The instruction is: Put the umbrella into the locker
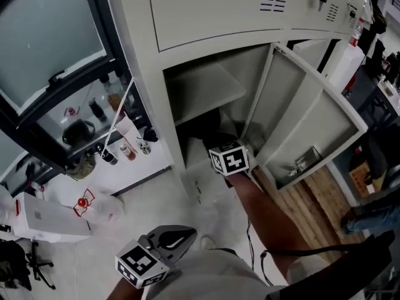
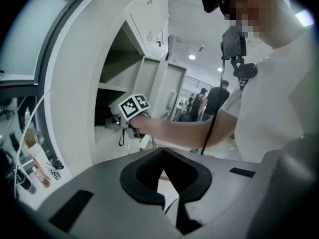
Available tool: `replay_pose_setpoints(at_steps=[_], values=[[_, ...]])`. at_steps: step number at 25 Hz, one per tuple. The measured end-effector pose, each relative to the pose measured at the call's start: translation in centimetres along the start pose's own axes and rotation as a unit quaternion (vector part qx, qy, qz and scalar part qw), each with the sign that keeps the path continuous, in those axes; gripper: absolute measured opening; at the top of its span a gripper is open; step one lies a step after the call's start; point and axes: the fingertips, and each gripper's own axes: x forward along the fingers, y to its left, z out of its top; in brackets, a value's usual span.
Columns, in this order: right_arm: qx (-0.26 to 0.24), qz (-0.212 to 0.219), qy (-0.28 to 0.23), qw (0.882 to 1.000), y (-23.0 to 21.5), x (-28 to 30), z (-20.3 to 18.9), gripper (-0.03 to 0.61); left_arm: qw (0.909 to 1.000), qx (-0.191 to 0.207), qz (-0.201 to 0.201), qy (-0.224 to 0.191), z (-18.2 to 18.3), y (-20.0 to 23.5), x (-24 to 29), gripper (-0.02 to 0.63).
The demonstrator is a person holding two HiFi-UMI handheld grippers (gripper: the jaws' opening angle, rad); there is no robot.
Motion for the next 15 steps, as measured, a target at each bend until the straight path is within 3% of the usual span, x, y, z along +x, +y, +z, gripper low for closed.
replay_pose_setpoints(at_steps=[7,15], values=[[-0.014,0.004,0.022,1.0,-1.2,5.0,0.6,0.153,0.9986,-0.022,0.048,-0.006,0.5,1.7,0.4,0.009],[-0.018,0.008,0.044,0.999,-1.3,7.3,0.4,0.155,0.9962,-0.041,0.077,-0.01,0.8,2.5,0.9,0.011]])
